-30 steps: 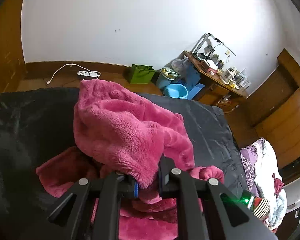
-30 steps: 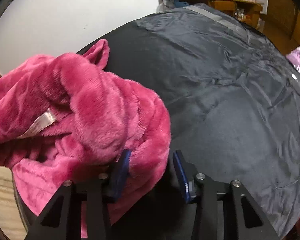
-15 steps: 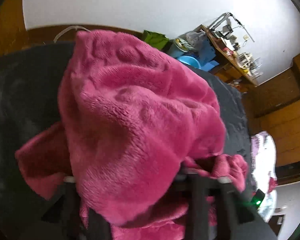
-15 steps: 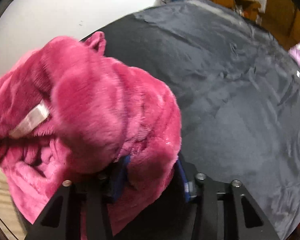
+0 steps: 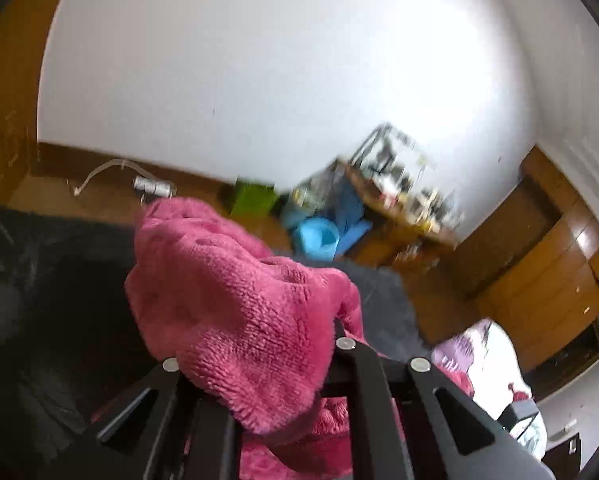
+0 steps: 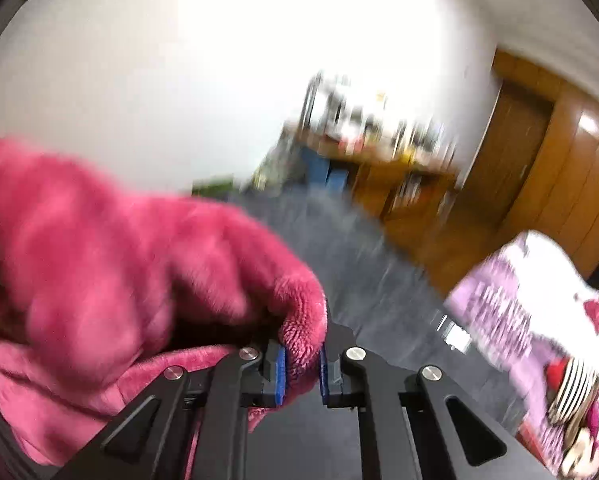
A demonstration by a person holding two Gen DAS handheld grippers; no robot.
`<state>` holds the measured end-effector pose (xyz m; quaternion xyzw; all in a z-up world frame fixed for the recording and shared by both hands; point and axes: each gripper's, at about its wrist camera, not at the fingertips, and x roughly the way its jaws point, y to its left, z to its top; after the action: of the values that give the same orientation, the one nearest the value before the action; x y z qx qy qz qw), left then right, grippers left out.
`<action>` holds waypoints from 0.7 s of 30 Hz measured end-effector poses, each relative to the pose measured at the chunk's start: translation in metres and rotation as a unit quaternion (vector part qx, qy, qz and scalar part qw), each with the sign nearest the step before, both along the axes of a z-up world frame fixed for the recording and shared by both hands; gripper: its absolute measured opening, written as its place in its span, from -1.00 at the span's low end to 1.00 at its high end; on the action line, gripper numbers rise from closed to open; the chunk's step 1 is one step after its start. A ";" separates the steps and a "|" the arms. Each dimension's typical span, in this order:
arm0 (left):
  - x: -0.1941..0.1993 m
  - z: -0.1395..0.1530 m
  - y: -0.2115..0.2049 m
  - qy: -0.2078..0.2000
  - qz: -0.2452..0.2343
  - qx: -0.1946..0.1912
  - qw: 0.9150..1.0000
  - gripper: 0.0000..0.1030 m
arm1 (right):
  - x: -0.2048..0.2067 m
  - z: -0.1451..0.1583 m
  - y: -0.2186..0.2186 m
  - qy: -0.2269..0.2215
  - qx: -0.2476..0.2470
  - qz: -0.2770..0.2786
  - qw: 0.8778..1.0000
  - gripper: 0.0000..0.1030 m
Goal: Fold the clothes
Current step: 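Lift the jacket high with both grippers and shake it out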
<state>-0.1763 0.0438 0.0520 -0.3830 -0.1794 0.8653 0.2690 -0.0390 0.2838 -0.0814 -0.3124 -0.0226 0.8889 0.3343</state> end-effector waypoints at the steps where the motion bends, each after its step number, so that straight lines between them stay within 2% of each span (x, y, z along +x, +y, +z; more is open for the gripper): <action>1: 0.010 0.014 -0.005 0.015 0.006 0.006 1.000 -0.82 | 0.004 0.014 -0.007 0.015 0.026 0.004 1.000 -0.76; 5: 0.050 0.062 -0.032 0.075 0.022 0.028 0.997 -0.82 | 0.011 0.072 -0.022 0.080 0.105 0.010 0.991 -0.76; 9: 0.096 0.109 -0.062 0.133 0.039 0.059 0.989 -0.81 | 0.032 0.137 -0.028 0.161 0.155 0.015 0.975 -0.76; 11: 0.124 0.130 -0.073 0.165 0.047 0.066 0.983 -0.81 | 0.049 0.172 -0.035 0.201 0.183 0.018 0.962 -0.76; 14: 0.162 0.153 -0.092 0.215 0.056 0.077 0.972 -0.80 | 0.079 0.213 -0.051 0.262 0.229 0.021 0.937 -0.76; 18: 0.226 0.178 -0.113 0.283 0.073 0.073 0.954 -0.79 | 0.119 0.254 -0.065 0.330 0.266 0.029 0.905 -0.76; 21: 0.268 0.190 -0.126 0.322 0.082 0.072 0.940 -0.79 | 0.149 0.270 -0.074 0.367 0.285 0.035 0.885 -0.76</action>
<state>0.0920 -0.0824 0.2416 -0.0474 -0.1754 0.9464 0.2671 0.1097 0.2095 0.1891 0.1460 -0.1614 0.9064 0.3620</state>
